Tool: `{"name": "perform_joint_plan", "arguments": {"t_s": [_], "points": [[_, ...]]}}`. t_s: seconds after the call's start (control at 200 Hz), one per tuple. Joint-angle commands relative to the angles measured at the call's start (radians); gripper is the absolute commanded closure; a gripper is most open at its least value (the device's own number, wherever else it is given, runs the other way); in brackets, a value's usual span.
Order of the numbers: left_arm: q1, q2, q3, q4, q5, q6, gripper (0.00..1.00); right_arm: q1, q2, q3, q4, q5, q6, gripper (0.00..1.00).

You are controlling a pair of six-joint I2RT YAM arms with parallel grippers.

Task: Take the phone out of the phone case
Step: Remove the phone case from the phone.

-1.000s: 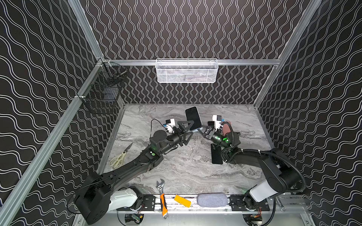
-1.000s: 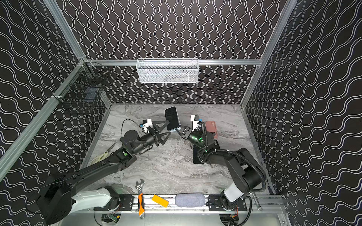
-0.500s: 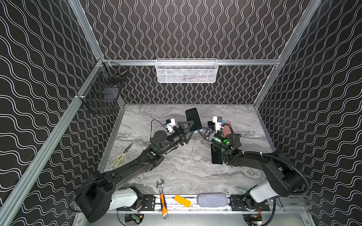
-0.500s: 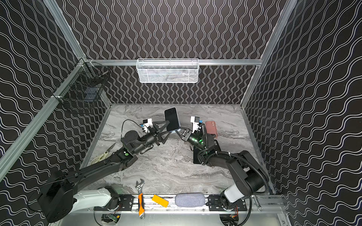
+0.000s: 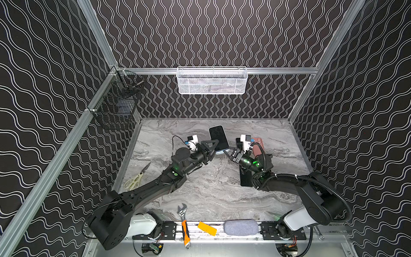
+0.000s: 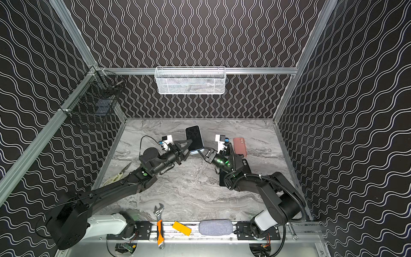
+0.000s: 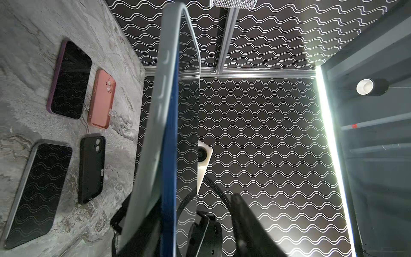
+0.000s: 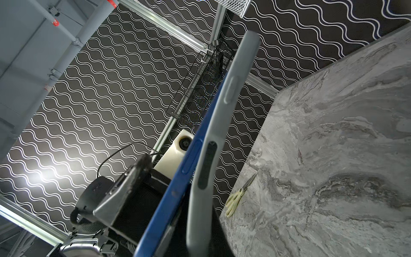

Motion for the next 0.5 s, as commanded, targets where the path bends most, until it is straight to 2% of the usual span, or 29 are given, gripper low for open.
{"name": "perform_joint_plan", "arguments": {"t_s": [0.0,0.165,0.496], "points": [[0.007,0.013,0.012,0.040,0.001,0.030,0.68,0.003,-0.011,-0.004,0.070,0.001,-0.009,1.00],[0.012,0.031,0.021,0.048,0.018,0.030,0.83,0.008,-0.007,-0.004,0.070,0.007,-0.008,1.00],[0.021,0.023,0.050,0.089,0.049,0.048,1.00,0.029,0.001,-0.013,0.043,0.044,-0.027,1.00]]}}
